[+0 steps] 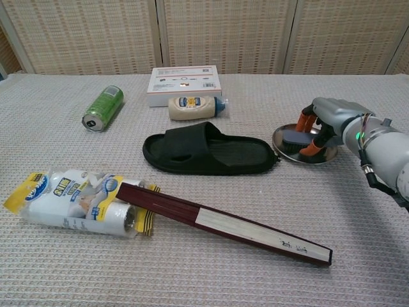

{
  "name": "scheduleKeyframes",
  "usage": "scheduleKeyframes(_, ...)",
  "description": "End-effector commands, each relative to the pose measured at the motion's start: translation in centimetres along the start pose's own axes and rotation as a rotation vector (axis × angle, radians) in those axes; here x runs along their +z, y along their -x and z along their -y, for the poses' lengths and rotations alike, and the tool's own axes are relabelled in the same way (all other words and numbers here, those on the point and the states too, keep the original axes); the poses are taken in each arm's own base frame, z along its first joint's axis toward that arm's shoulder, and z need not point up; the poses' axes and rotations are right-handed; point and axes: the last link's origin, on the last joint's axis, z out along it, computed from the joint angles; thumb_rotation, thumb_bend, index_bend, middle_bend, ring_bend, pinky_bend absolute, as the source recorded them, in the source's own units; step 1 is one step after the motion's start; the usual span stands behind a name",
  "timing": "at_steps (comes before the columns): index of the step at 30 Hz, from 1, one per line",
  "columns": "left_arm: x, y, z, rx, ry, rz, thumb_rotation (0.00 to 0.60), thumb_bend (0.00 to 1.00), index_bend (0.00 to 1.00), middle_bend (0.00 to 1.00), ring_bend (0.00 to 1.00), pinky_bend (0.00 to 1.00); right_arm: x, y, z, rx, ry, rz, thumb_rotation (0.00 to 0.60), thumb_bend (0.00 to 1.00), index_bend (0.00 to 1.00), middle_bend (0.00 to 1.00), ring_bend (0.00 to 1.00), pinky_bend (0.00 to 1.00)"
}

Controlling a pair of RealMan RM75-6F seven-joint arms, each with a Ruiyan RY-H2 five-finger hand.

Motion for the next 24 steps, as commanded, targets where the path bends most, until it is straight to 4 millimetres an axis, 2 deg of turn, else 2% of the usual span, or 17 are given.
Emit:
scheduleKeyframes(1,0.05,0.02,-0.07,0.001,0.000,0.000,0.600,0.47,0.00,0.00,0.00,0.12,0.01,-0.09,0.01,0.000,-0.001,-0.008,0.600,0.12,0.46,0.39,0.25,0.28)
scheduleKeyframes(3,0.05,0.03,-0.05,0.001,-0.001,0.000,0.600,0.47,0.00,0.00,0.00,0.12,-0.02,-0.18,-0.01,0.000,-0.003,-0.019,0.600,0.12,0.48,0.40,0.27,0.31)
scheduleKeyframes(6,0.07,0.07,-0.07,0.002,0.004,0.002,0.600,0.47,0.00,0.00,0.00,0.12,-0.01,-0.13,-0.05,-0.009,-0.005,-0.024,0.600,0.12,0.52,0.43,0.33,0.43)
scheduleKeyframes(10,0.09,0.06,-0.08,0.000,0.005,0.002,0.600,0.47,0.00,0.00,0.00,0.12,0.04,0.03,0.01,-0.016,-0.005,-0.028,0.600,0.13,0.54,0.44,0.35,0.47)
scheduleKeyframes(14,0.05,0.01,0.00,0.000,0.004,0.001,0.600,0.47,0.00,0.00,0.00,0.12,0.01,0.14,0.02,-0.015,-0.011,-0.036,0.600,0.14,0.61,0.49,0.41,0.55)
scheduleKeyframes(17,0.03,0.00,0.05,0.000,0.001,0.000,0.600,0.47,0.00,0.00,0.00,0.12,0.05,0.24,-0.08,-0.015,-0.011,-0.039,0.600,0.14,0.66,0.54,0.44,0.58)
scheduleKeyframes(24,0.02,-0.02,0.03,-0.002,0.002,-0.002,0.600,0.47,0.00,0.00,0.00,0.12,0.22,0.45,0.05,-0.011,-0.016,-0.037,0.600,0.16,0.68,0.55,0.46,0.59)
